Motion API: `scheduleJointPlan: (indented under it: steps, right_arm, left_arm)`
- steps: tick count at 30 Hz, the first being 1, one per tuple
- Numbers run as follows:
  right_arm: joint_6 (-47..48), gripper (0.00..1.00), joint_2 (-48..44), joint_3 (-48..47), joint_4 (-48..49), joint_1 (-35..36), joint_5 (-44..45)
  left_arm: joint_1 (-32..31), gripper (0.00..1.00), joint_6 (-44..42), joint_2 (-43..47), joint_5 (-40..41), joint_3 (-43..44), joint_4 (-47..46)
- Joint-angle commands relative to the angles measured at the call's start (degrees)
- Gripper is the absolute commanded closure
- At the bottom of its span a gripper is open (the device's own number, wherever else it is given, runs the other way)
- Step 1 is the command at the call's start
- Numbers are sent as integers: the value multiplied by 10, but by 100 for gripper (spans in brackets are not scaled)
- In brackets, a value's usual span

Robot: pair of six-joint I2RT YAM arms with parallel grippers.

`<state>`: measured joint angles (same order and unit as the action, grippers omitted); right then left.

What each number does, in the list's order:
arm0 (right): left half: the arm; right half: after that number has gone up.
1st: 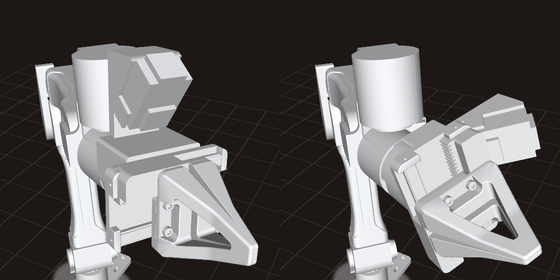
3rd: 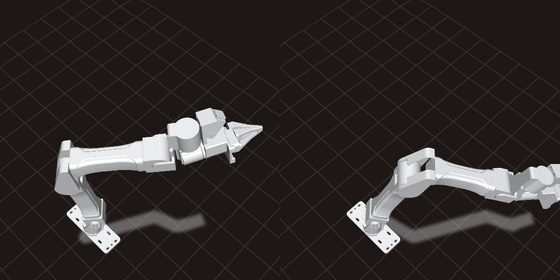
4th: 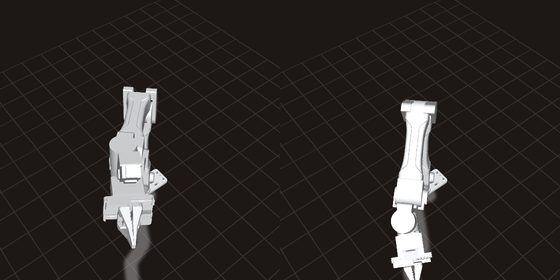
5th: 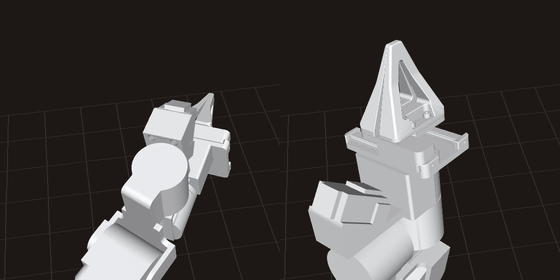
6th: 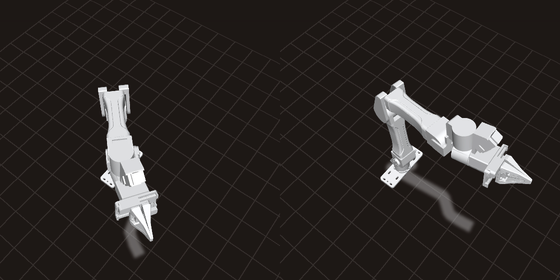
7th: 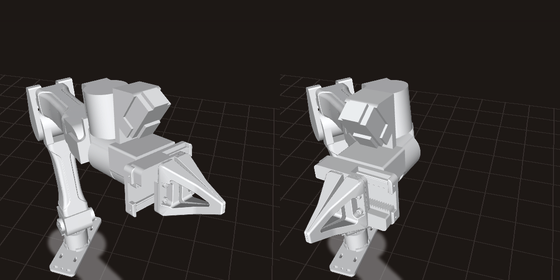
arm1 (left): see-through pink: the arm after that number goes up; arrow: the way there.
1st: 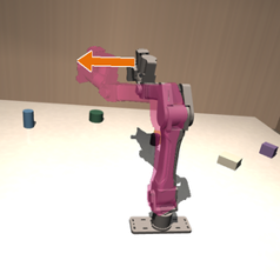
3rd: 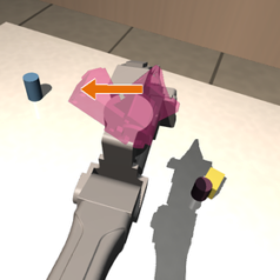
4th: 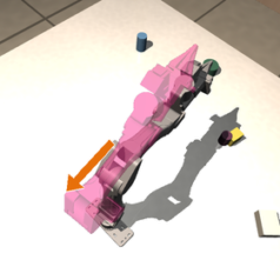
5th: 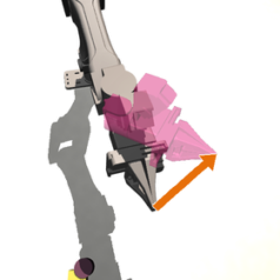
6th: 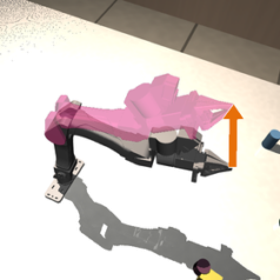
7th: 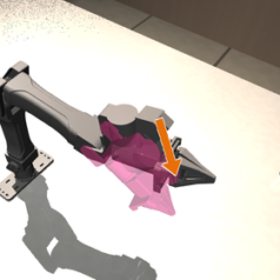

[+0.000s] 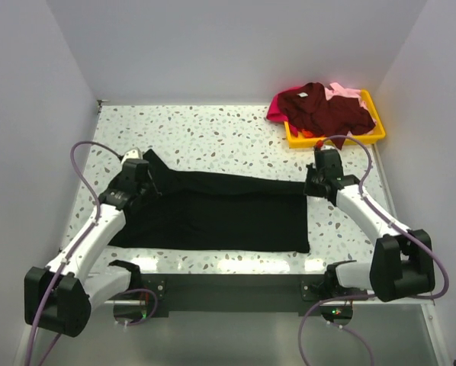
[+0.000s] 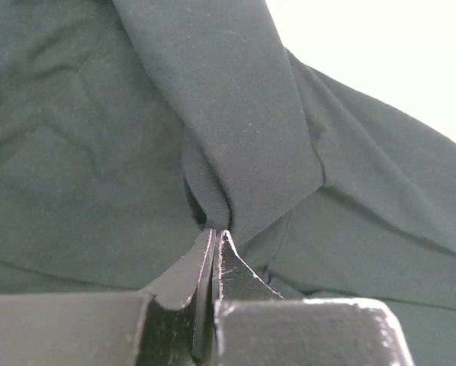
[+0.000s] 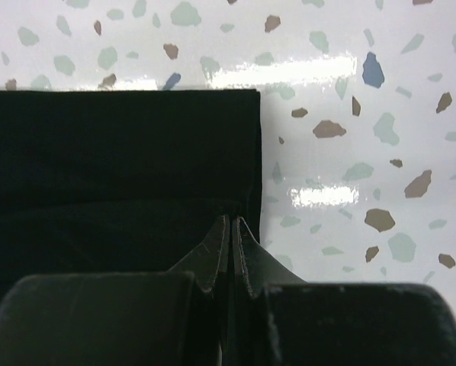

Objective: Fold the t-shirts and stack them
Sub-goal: Fold the tshirt

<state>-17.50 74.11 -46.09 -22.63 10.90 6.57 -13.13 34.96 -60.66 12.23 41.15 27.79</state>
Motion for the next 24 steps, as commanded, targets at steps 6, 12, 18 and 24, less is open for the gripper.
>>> scheduleJointPlan:
  steps: [6,12,18,24]
  right_arm:
    - [-1,100,-45,31,-36,11,30]
    - [-9,100,-69,34,-54,24,47]
    - [-14,100,-84,38,-73,36,65]
    - [-32,82,-111,45,-92,49,69]
  left_arm:
    - [-7,100,17,69,-2,-16,43]
    - [-8,100,20,96,-12,-24,59]
    - [-13,100,22,112,-15,-22,74]
    - [-16,85,21,127,-51,-5,102]
